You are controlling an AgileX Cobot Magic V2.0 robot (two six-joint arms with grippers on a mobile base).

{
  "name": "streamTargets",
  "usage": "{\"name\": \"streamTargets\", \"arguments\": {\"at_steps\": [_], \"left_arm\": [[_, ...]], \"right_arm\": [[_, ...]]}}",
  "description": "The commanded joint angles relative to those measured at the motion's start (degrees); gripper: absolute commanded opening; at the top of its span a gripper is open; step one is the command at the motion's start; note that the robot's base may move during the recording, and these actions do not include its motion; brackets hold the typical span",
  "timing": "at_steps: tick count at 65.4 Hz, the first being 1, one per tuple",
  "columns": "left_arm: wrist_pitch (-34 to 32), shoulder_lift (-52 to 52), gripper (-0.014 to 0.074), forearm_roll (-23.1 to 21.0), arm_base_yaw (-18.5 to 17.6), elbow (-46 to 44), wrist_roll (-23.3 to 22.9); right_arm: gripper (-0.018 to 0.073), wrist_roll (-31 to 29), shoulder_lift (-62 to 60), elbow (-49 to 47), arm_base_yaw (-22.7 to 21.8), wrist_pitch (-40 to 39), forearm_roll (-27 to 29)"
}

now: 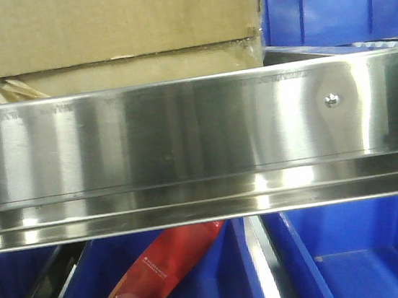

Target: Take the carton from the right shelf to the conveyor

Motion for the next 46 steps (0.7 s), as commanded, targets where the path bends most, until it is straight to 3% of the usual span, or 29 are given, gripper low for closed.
{"name": "streamTargets", "arguments": {"at_steps": [1, 12, 24, 32, 46], "left_arm": [[5.3, 3.4, 0.057, 4.6, -0.2, -5.6, -5.0], [12.7, 9.1, 0.057, 7.4, 0.2, -13.4, -6.7], [18.1, 13.8, 0.057, 0.9, 6.6, -18.6, -7.0], [17.2, 15.8, 0.057, -1.4, 9.9, -18.6, -5.9], [17.3, 19.9, 0.057, -1.3, 10.5, -18.6, -3.7]], "right_arm": [[0.0568, 2.6, 3.7, -6.4, 0.0, 5.0, 0.0], [0.0568, 7.5, 11.1, -18.4, 0.0, 14.2, 0.0], [0.0568, 9.6, 19.4, -28.0, 0.0, 24.3, -3.6], [0.0568, 11.6, 23.3, -30.7, 0.0, 24.3, -8.3], [0.0568, 13.0, 26.2, -30.9, 0.0, 24.3, -8.2]]}}
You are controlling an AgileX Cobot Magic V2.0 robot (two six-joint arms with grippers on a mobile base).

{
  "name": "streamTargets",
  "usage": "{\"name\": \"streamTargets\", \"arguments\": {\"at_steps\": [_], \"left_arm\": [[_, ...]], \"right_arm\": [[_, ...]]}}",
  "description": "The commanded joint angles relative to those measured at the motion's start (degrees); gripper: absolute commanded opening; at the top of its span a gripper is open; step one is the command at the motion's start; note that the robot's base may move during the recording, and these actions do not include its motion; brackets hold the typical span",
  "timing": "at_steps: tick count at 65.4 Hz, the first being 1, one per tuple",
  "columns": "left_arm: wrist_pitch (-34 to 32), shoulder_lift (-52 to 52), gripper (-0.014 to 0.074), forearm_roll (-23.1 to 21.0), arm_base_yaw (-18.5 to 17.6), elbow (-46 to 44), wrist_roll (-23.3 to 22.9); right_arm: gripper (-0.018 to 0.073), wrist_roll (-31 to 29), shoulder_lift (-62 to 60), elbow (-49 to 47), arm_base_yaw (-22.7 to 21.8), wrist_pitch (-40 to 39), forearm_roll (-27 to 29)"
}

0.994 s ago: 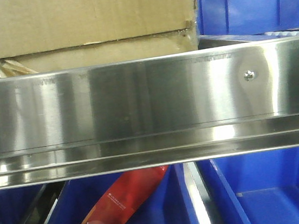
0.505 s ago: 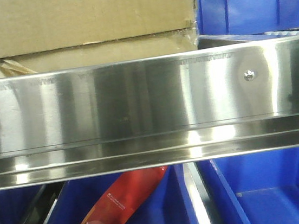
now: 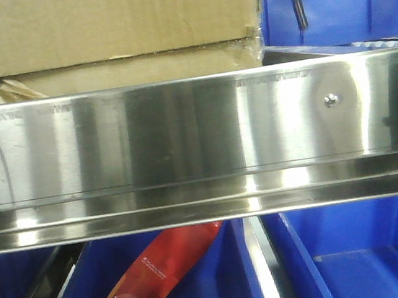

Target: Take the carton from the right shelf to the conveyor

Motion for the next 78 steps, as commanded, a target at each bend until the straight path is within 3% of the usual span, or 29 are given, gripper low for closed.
{"name": "streamTargets", "arguments": {"at_steps": [1, 72, 78], "left_arm": [[-0.4, 1.6, 0.057, -0.7, 0.2, -0.5, 0.7], [0.3, 8.6, 0.057, -0.8, 0.2, -0.5, 0.7], [0.3, 8.6, 0.057, -0.8, 0.2, -0.5, 0.7]], "right_arm": [[0.0568, 0.3, 0.5, -0.8, 0.0, -0.7, -0.8], [0.0568, 0.3, 5.5, -1.0, 0.0, -0.7, 1.2], [0.0529, 0.3, 5.8, -1.0, 0.0, -0.7, 1.6]]}}
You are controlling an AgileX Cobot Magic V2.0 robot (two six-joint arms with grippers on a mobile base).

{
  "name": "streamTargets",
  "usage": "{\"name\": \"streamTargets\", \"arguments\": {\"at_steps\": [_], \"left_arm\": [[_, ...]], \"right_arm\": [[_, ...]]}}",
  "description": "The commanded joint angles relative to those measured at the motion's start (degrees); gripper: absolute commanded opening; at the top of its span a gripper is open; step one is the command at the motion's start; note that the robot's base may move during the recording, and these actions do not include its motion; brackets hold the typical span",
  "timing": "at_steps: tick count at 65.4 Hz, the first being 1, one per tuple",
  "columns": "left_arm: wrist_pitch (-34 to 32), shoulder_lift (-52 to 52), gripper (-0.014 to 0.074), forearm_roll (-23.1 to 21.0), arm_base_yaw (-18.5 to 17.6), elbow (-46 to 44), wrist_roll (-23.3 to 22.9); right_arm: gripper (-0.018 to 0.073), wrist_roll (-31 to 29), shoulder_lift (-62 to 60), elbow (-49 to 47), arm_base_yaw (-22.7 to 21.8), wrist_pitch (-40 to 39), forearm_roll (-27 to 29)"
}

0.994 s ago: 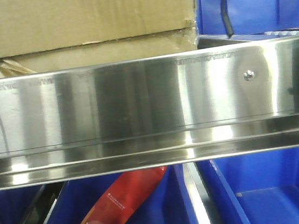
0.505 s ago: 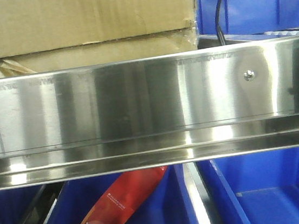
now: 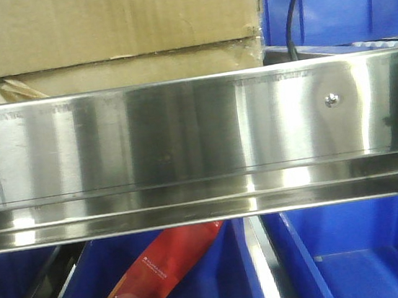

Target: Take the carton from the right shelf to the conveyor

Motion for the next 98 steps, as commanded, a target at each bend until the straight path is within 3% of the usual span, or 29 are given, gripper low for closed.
{"name": "streamTargets", "arguments": {"at_steps": [1, 8, 9, 12, 13, 18, 21, 26, 53, 59, 68, 79, 98], "left_arm": [[-0.4, -0.1, 0.057, -0.3, 0.2, -0.4, 0.1], [-0.4, 0.3, 0.0509, -0.3, 0.2, -0.3, 0.1], [-0.4, 0.6, 0.0466, -0.3, 0.2, -0.3, 0.1], [-0.4, 1.0, 0.038, -0.3, 0.2, -0.3, 0.1], [-0.4, 1.2, 0.0329, -0.3, 0.2, -0.3, 0.1], [-0.4, 1.4, 0.011, -0.3, 0.2, -0.3, 0.1], [-0.4, 1.4, -0.0048, -0.3, 0.2, -0.3, 0.1], [-0.4, 1.4, 0.0019, -0.3, 0.2, -0.3, 0.1], [-0.4, -7.8, -0.0009, -2.4, 0.1, -0.4, 0.1], [-0.4, -11.2, -0.0018, -2.4, -0.7, -0.4, -2.5], [-0.4, -14.7, -0.0017, -2.3, -3.6, -0.4, -4.6], [-0.4, -15.8, -0.0017, 0.2, -9.8, -0.4, -9.0], [-0.4, -15.3, -0.0017, 2.8, -17.5, -0.3, -12.2]], "right_arm": [[0.0515, 0.0, 0.2, -0.6, 0.0, -0.7, 0.3], [0.0332, 0.0, 0.3, -0.6, 0.0, -0.7, 0.3], [0.0265, 0.0, 0.3, -0.6, 0.0, -0.7, 0.3], [0.0177, 0.0, 0.3, -0.6, 0.0, -0.7, 0.3], [0.0106, 0.0, 0.3, -0.6, 0.0, -0.7, 0.3], [-0.0077, 0.0, 0.3, -0.6, 0.0, -0.7, 0.3], [-0.0074, 0.0, 0.3, -0.6, 0.0, -0.7, 0.3], [-0.0062, 0.0, 0.3, -0.7, 0.0, -0.7, 0.3], [-0.0063, 0.0, -5.0, -7.3, 0.0, -0.7, -1.6], [-0.0063, -0.6, -7.9, -7.4, 0.0, -0.7, -1.7], [-0.0063, -1.8, -11.4, -7.2, 0.0, -0.7, -1.7], [-0.0063, -3.2, -15.9, -3.9, 0.0, -0.7, -1.7], [-0.0063, -4.2, -25.8, 13.9, 0.0, -0.7, -4.8]]}}
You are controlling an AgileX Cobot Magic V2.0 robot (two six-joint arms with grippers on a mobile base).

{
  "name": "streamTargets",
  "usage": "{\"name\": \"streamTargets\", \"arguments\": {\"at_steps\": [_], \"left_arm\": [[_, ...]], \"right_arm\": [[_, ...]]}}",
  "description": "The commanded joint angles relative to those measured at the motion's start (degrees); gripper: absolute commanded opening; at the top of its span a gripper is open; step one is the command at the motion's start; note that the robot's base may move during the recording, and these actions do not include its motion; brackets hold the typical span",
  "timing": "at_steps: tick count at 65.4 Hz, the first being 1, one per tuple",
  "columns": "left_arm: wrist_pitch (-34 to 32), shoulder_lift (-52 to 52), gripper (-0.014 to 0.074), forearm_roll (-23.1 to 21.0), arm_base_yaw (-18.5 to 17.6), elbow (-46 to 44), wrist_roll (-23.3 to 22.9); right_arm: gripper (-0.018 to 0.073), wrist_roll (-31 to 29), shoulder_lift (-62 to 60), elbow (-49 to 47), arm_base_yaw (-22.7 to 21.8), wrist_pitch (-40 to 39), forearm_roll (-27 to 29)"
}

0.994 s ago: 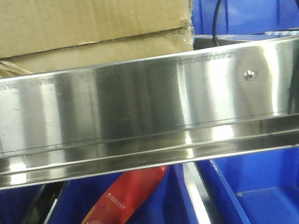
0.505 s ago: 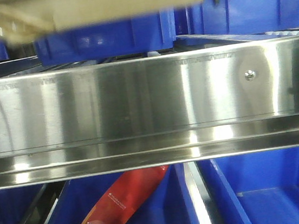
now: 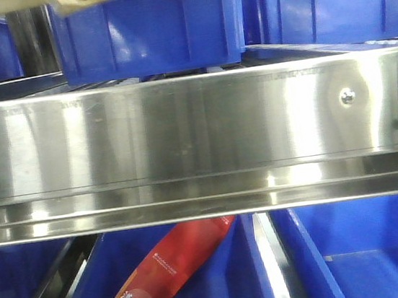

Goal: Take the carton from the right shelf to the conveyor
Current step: 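Lift the carton with both grippers and pull it off the shelf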

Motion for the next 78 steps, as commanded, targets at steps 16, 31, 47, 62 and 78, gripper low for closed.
{"name": "streamTargets", "arguments": {"at_steps": [16, 31, 47, 62, 78], "left_arm": [[-1.7, -0.2, -0.0017, -2.9, -5.8, 0.6, -0.4], [-1.7, -0.2, -0.0017, -6.1, -6.5, 3.7, -0.4], [-1.7, -0.2, -0.0017, -5.8, -6.5, 4.4, -0.4], [-1.7, -0.2, -0.0017, -4.9, -6.5, 4.4, -0.4], [-1.7, -0.2, -0.0017, -4.9, -6.5, 4.4, -0.4]], "right_arm": [[-0.0063, -1.2, -9.4, 15.5, -0.1, -3.9, -0.6], [-0.0063, -1.2, -10.8, 16.8, -0.1, -3.9, -0.6], [-0.0063, -1.2, -10.8, 16.8, -0.1, -3.9, -0.6], [-0.0063, -1.2, -10.8, 16.8, -0.1, -3.9, -0.6], [-0.0063, -1.2, -10.8, 16.8, -0.1, -3.9, -0.6]]}}
